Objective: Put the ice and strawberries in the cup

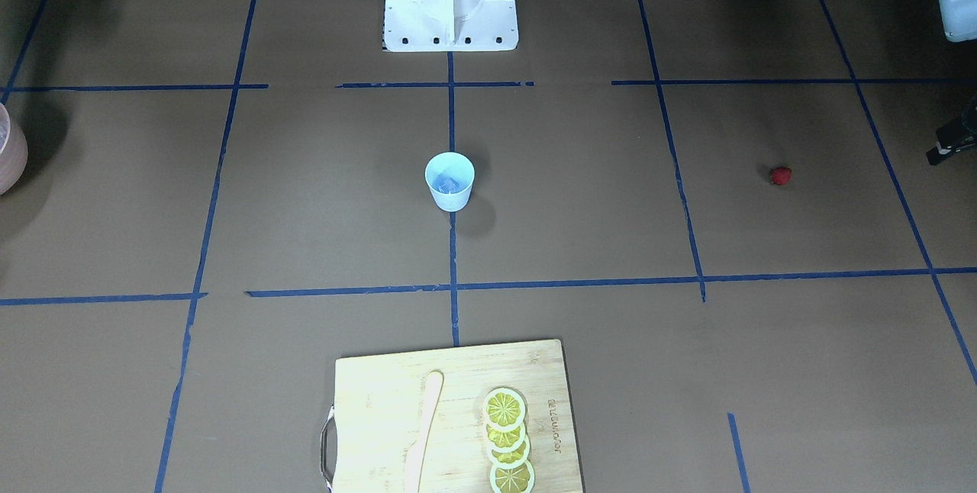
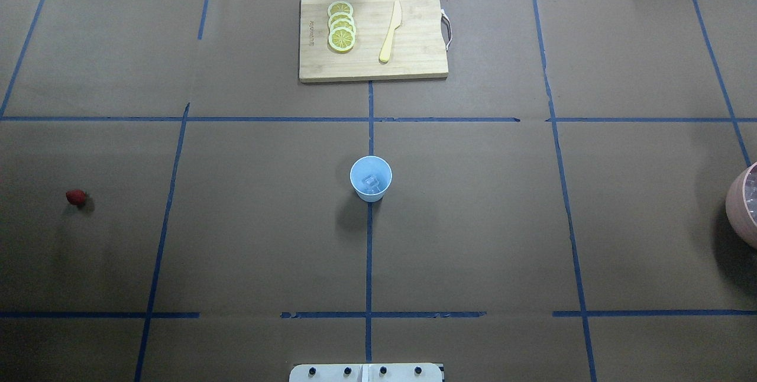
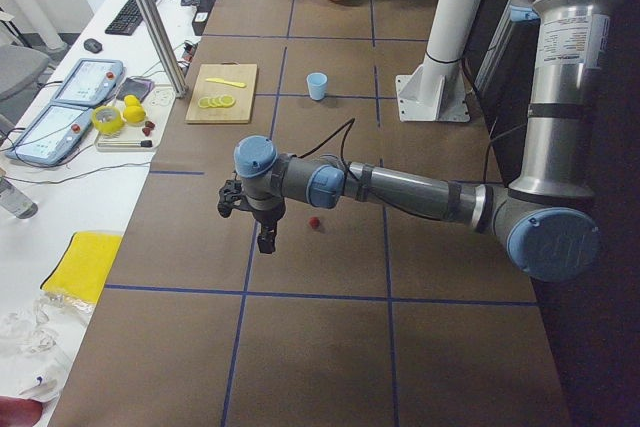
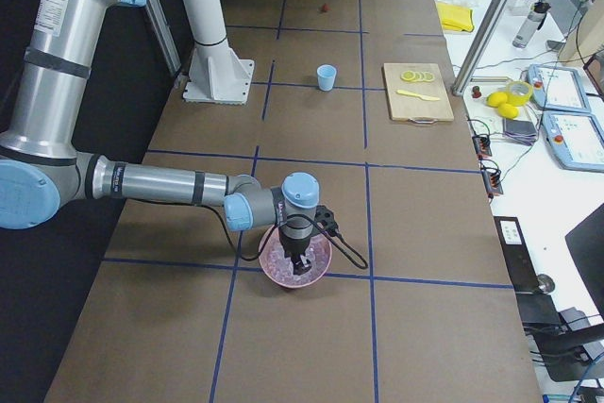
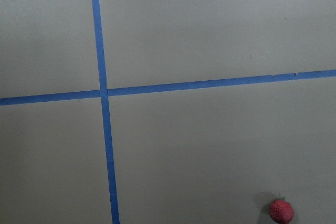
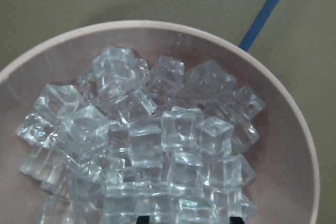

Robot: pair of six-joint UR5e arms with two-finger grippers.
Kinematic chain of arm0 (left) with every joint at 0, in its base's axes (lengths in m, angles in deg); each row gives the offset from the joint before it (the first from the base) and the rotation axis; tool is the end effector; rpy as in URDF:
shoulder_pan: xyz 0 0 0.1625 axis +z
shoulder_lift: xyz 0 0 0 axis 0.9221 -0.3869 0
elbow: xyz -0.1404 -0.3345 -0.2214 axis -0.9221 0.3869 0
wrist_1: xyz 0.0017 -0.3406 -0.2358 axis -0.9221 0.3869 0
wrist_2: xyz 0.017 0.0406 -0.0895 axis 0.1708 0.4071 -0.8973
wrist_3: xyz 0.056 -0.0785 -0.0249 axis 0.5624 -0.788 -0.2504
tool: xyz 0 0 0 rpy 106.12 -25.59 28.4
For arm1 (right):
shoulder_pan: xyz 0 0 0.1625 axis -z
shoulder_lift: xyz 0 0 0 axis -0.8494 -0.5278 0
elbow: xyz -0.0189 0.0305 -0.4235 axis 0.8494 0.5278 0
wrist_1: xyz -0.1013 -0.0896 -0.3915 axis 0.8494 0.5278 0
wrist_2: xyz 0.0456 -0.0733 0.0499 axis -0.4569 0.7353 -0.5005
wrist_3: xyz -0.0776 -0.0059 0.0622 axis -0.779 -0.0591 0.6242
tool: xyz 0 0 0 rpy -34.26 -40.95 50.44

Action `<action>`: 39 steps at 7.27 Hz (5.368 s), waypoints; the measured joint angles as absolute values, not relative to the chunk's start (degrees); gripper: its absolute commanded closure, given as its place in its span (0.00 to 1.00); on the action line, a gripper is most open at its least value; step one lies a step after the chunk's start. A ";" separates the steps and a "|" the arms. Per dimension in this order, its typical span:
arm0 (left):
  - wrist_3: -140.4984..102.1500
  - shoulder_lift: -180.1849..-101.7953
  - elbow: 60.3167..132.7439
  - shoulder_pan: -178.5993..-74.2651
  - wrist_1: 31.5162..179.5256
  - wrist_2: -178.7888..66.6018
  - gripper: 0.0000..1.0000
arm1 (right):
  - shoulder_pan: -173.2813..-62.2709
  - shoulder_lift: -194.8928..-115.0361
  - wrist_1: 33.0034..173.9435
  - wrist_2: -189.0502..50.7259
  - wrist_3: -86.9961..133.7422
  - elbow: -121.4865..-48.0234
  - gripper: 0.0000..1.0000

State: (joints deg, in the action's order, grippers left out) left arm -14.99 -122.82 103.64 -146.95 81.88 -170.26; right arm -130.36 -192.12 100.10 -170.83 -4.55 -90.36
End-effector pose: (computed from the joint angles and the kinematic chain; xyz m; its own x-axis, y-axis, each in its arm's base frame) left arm 0.0300 -0.5124 0.5696 0.6811 0.0921 -0.7263 -0.0508 0.9956 0.0787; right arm -0.0414 -0.3798 0.6936 0.6834 -0.5084 0.5240 0.4465 0.8589 0.2509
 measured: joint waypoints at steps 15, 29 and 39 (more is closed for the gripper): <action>-14.85 -121.95 103.86 -147.03 81.94 -170.31 0.00 | -127.21 -163.12 137.45 -177.87 9.18 -110.22 1.00; -14.41 -121.95 103.06 -146.98 81.94 -170.26 0.00 | -87.93 -123.96 125.87 -155.97 63.85 -80.22 0.88; -22.13 -122.32 103.64 -141.06 85.03 -169.16 0.00 | -96.84 -128.23 137.33 -158.74 58.99 -91.36 0.00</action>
